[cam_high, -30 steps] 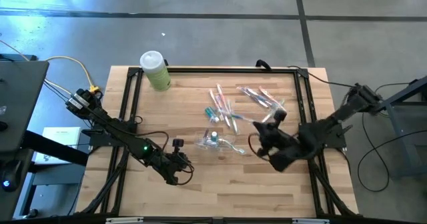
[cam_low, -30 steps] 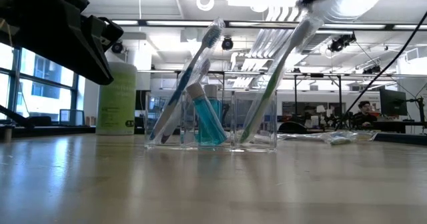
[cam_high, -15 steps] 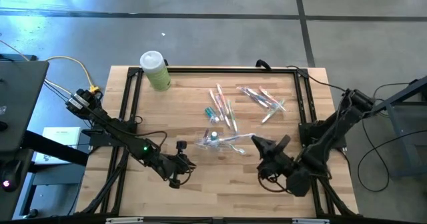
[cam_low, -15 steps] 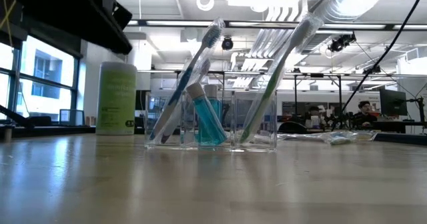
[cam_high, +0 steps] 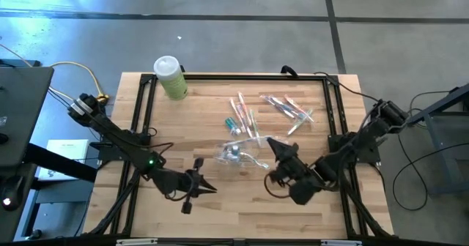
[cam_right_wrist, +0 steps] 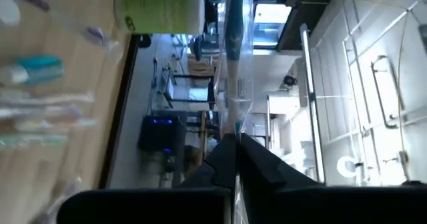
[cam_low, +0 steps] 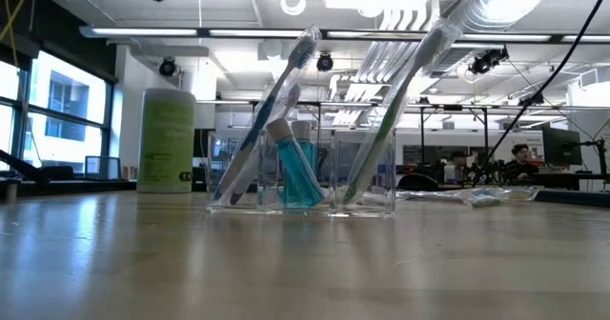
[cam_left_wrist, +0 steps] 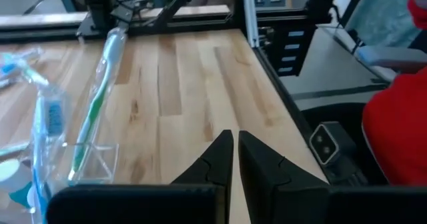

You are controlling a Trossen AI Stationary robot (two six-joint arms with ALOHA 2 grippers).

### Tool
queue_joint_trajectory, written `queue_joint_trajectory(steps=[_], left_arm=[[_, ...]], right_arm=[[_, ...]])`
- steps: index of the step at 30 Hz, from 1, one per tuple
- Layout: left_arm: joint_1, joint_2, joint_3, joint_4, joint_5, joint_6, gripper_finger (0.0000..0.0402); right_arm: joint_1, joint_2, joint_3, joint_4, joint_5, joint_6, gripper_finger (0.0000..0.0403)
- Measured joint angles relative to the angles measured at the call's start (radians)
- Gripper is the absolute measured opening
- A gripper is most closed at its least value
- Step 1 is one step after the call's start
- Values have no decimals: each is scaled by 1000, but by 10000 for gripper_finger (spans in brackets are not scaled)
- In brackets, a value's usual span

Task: Pick & Place toothbrushing station
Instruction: Put the blue toothbrush into the transparent organizer

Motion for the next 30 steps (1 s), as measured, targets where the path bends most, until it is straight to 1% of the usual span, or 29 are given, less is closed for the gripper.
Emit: queue_joint_trajectory(steps=[2,3,5,8,11,15,19,22,25,30], left_arm=[[-7,-5,0,-1,0,18,20],[-11,-5,0,-3,0,22,20],[-14,-5,0,-14,0,28,20],[-16,-5,0,-37,0,28,20],[-19,-5,0,-58,0,15,20],[-26,-5,0,-66,0,11,20],[-40,-5,0,-66,0,10,20],[-49,-5,0,-65,0,9,20],[-51,-5,0,-65,0,8,20],[-51,-5,0,-67,0,8,20]], right_arm=[[-30,0,12,-1,-39,-16,3],[-40,0,20,3,-80,-44,3],[-57,0,27,3,-153,-161,3],[-69,0,41,3,-234,-375,3],[-69,0,50,41,-319,-464,3],[-82,0,55,166,-380,-589,3],[-123,0,54,221,-426,-740,3],[-157,0,54,217,-485,-829,3],[-189,0,54,214,-489,-896,3],[-238,0,54,210,-482,-932,3]])
